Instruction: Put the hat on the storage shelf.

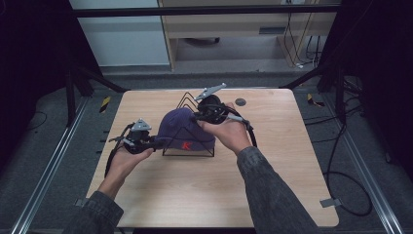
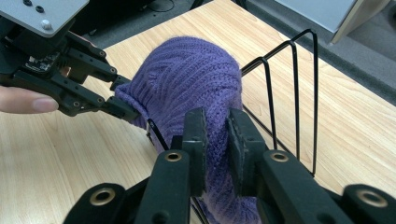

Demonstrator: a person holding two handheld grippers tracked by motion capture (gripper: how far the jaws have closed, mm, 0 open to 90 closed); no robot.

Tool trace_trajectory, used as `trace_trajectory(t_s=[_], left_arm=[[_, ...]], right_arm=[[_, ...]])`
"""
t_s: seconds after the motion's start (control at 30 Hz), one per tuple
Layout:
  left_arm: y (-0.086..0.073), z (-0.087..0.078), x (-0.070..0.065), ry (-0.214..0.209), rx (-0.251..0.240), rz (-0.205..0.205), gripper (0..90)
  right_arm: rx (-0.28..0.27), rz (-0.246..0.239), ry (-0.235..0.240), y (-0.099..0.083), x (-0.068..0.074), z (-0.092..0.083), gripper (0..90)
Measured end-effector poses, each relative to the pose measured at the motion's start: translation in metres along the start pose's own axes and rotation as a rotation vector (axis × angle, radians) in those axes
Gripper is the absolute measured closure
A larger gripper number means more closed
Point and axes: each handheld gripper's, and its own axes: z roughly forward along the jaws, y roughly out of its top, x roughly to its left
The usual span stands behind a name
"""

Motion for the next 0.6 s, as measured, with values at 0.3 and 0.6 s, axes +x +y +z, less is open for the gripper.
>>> trace_trajectory(t_s=[0.3, 0.6], left_arm=[[-0.012, -0.006, 0.006, 0.039, -0.02, -0.029, 56.7], [-0.031, -0.02, -0.002, 0.127, -0.038, -0.046, 39.2]], right_arm=[[-0.01, 0.011, 0.002, -0.004, 0.003, -0.005, 68.6], [-0.028, 0.013, -0.025, -0.001, 0.004, -0.015, 56.8]])
